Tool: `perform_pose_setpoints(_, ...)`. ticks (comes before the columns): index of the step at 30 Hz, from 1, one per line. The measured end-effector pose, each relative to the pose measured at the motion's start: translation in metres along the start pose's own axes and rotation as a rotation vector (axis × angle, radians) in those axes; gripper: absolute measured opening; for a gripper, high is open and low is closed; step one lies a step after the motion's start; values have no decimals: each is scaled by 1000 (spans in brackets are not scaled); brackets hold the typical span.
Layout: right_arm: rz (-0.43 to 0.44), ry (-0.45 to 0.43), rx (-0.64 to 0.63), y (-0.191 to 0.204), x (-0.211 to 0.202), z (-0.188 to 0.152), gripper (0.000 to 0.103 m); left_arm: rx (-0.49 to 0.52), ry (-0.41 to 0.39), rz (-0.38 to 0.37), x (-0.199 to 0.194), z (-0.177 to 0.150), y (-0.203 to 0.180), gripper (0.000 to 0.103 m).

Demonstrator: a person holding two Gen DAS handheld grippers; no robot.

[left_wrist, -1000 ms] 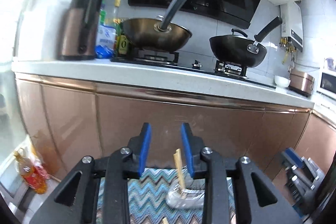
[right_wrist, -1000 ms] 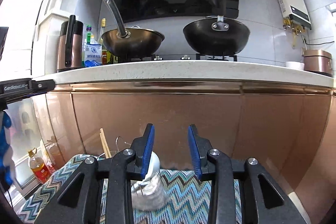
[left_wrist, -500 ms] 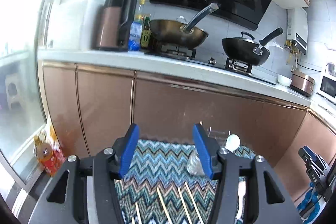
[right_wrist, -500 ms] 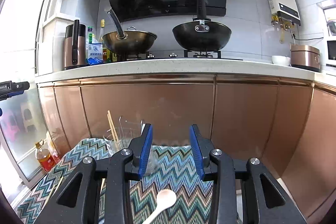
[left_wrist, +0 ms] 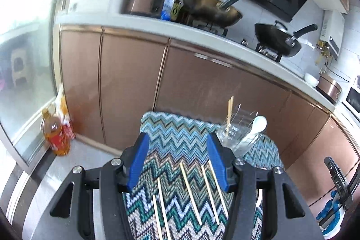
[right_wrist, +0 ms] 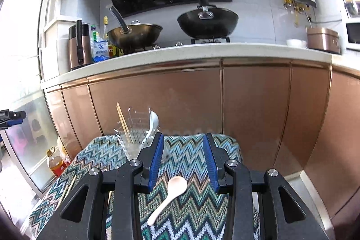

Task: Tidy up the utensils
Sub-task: 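Withdraw both tools and move the right tool toward the pink spoon, then grasp a third chopstick with the left tool while the right tool grasps the pink spoon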

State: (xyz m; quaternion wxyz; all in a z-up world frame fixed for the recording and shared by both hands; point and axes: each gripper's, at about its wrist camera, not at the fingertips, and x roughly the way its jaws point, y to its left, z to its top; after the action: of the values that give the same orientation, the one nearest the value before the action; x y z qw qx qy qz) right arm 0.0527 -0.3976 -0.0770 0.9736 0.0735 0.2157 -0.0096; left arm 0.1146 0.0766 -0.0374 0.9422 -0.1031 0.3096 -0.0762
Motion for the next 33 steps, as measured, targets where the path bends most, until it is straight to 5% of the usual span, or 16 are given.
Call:
perform_pose_setpoints(10, 42, 169, 62, -24, 36, -40, 36, -43, 242, 4, 62, -44, 10, 51)
perform_pose_setpoints(25, 224, 502, 185, -44, 142, -85, 36, 28, 564, -67, 189, -75, -59, 50)
perform_pose_setpoints(33, 293, 621, 185, -49, 203, -93, 32, 18, 686, -23, 255, -86, -78, 34)
